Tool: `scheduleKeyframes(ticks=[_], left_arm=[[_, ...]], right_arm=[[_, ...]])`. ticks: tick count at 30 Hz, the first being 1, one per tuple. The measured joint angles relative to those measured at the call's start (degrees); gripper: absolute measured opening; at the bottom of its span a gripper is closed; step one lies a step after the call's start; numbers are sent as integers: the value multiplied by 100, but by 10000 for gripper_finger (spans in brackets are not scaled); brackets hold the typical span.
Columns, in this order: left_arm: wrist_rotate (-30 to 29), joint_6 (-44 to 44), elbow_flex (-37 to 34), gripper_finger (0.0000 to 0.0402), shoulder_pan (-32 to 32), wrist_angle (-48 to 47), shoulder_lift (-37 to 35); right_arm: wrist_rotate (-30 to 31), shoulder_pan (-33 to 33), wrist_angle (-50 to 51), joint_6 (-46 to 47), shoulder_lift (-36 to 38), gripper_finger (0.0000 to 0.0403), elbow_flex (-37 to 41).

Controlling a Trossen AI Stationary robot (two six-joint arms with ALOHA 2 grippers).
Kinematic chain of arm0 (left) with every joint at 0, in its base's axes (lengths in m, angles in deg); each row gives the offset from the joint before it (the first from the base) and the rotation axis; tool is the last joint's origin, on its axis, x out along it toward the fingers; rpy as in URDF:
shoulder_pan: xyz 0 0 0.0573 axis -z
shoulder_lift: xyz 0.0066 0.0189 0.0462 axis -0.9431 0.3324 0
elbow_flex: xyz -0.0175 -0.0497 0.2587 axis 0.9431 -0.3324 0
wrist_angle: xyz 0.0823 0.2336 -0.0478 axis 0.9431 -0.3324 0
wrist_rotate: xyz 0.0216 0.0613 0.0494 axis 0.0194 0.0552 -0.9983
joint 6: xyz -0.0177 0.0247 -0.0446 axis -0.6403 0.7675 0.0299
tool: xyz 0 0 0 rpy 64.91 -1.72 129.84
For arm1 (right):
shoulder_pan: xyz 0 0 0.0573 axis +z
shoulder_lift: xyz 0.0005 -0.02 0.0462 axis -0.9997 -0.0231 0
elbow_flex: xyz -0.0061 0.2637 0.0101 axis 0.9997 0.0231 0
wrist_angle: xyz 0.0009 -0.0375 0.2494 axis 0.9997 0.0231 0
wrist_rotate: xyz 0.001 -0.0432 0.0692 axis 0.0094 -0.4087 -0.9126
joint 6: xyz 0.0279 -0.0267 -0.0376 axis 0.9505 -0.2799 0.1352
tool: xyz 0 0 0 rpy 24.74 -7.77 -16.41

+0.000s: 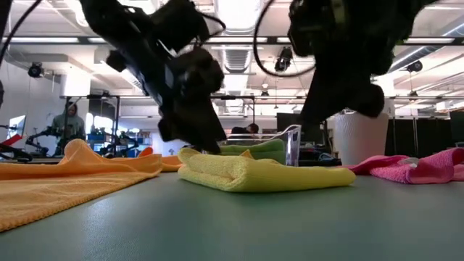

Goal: Fold microfiber towels
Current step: Put the folded yellow towel into the transparent bin

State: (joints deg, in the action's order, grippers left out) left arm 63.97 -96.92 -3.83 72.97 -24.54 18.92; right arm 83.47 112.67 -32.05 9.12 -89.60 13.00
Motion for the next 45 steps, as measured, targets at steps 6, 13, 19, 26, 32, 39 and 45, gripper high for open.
scheduleKeyframes(ticks=[6, 13, 19, 26, 32, 39, 45], left_arm=[[54, -43, 92, 168, -166, -391, 183], [67, -268, 43, 168, -107, -923, 163], [232, -1002, 64, 168, 54, -989, 134], [712, -1554, 176, 168, 311, -1004, 118], [849, -1554, 262, 168, 453, -1012, -193], [671, -1552, 105, 168, 479, -1033, -1017], [387, -1552, 2, 168, 475, -2315, -1641]], right_arm=[[83, 0, -299, 706, -122, 8, 395], [88, -99, -44, 1130, -247, 8, 477], [96, -403, 586, 1233, -241, 8, 492], [131, -847, 942, 823, -214, 8, 487], [44, -837, 1087, 321, 257, 9, 490], [32, -500, 1417, 567, 1091, 9, 492], [32, -88, 1433, 894, 1500, 9, 492]])
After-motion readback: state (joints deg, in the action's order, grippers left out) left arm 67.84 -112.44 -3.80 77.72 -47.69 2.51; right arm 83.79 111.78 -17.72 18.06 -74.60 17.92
